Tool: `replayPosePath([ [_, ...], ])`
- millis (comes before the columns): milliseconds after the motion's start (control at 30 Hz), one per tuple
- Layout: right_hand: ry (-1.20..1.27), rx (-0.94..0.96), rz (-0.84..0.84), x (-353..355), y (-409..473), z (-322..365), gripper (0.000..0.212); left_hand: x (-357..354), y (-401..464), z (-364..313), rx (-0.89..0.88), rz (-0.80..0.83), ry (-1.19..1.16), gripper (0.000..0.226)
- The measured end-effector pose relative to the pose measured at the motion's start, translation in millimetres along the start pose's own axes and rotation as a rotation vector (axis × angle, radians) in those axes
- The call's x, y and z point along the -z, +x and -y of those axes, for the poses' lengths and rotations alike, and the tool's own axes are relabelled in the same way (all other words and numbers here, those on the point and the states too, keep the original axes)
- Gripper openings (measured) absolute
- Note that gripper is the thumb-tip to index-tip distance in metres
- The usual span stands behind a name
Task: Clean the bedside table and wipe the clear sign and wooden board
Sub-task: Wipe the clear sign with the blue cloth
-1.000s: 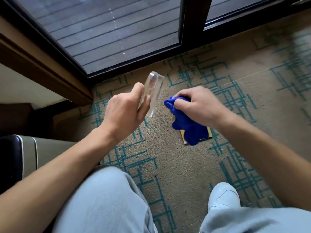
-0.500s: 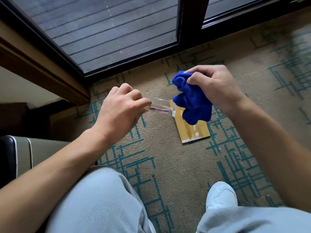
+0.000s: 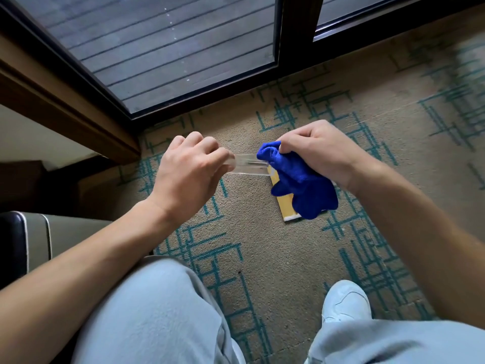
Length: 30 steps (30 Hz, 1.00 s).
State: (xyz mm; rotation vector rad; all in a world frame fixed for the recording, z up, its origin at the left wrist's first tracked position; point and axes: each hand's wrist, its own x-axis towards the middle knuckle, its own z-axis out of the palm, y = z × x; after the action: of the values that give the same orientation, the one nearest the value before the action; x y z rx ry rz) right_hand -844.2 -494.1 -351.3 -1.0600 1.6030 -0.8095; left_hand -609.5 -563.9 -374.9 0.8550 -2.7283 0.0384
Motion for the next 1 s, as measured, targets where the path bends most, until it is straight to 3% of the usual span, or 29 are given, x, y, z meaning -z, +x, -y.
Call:
replayPosePath([
  [100,0.059,0.033,-0.049,0.6,0.1,-1.5,0.031,-1.9,1.1,-0.7,0.027,0.021,-0.075,0.026],
  [267,-0.086,0.058,-0.038,-2.4,4.5,-1.7,0.042,0.7,1.7,-3.5,0.042,-0.022,-0.057,0.026],
  [367,-0.004,-0.004,-0.068,-8.3,6.5,0.8,0.036,1.5,3.0,-4.3,0.042,-0.05,-0.027,0.025],
  [500,0.155,-0.109,-0.086,-17.9,6.7,-6.3,0.048,-3.5,2.7,-0.4,0.085,-0.026,-0.043,0.025],
  [567,0.29,-0.158,-0.102,-19.8,6.5,-11.6,0.043,-7.8,0.9,0.3,0.147,-0.007,-0.105,0.024],
  [700,0.523,-0.235,-0.163,-25.1,3.2,-16.1,0.011,-16.5,3.3,-3.8,0.406,0.03,-0.365,0.017],
  [800,0.462,-0.233,-0.109,-38.8,-1.4,-20.7,0.022,-16.4,11.5,-7.8,0.568,0.042,-0.523,0.01],
  [867,0.453,-0.226,-0.104,-40.0,-4.7,-21.6,0.029,-14.2,14.8,-9.6,0.58,0.031,-0.551,0.009],
  [1000,0.595,-0.228,-0.166,-15.5,-2.8,-23.4,0.015,-11.9,11.8,-8.7,0.601,0.064,-0.558,0.013],
])
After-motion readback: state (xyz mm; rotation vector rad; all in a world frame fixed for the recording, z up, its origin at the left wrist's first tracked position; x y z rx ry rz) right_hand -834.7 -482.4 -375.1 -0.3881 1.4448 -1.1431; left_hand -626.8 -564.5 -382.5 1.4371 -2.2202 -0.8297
